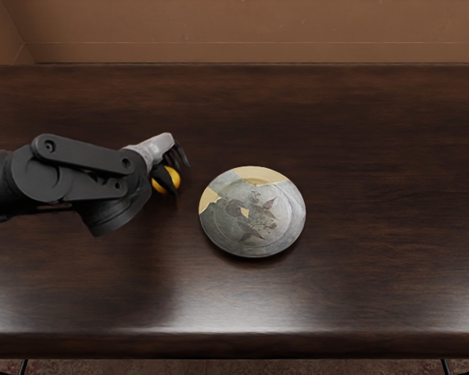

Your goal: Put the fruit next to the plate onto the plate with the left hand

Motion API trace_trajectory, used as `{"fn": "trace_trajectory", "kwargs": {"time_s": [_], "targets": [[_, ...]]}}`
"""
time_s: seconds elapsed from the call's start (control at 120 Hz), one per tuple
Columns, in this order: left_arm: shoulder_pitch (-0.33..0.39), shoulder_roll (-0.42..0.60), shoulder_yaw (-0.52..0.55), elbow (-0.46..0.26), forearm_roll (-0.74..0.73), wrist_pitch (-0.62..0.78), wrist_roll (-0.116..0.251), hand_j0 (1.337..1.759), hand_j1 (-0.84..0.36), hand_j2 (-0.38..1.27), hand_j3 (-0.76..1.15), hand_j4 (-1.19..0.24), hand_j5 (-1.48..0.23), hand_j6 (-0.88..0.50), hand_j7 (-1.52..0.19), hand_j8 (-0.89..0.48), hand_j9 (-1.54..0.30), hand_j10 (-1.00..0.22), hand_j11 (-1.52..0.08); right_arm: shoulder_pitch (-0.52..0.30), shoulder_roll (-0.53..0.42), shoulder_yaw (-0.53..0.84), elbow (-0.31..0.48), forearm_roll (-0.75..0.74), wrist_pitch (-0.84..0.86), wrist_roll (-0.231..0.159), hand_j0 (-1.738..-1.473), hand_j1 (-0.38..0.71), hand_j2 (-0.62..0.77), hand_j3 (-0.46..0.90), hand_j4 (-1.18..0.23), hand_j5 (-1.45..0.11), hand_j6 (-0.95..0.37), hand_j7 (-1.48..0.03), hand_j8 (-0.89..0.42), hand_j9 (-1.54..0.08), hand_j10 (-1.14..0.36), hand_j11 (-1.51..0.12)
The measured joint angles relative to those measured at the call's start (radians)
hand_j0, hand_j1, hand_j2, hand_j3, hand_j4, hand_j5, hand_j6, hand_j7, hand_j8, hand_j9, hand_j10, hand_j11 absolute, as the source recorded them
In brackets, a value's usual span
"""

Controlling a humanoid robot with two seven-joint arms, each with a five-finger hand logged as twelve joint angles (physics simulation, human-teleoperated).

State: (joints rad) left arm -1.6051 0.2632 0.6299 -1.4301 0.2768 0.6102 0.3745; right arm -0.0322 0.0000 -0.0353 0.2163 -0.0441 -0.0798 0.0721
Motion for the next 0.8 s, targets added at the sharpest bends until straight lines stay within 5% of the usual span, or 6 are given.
{"fn": "trace_trajectory", "kwargs": {"time_s": [0.8], "targets": [[-0.117,-0.091,-0.010,-0.020,-0.039,0.001,0.027,1.657,-0.30,0.32,0.00,-0.63,-0.83,-0.62,-0.83,-0.48,-0.82,-0.57,-0.82,0.000,0.000,0.000,0.000,0.000,0.000,0.000,-1.658,-0.33,0.00,0.00,-0.02,-0.03,-0.02,-0.03,-0.02,-0.03,-0.02,-0.03]]}}
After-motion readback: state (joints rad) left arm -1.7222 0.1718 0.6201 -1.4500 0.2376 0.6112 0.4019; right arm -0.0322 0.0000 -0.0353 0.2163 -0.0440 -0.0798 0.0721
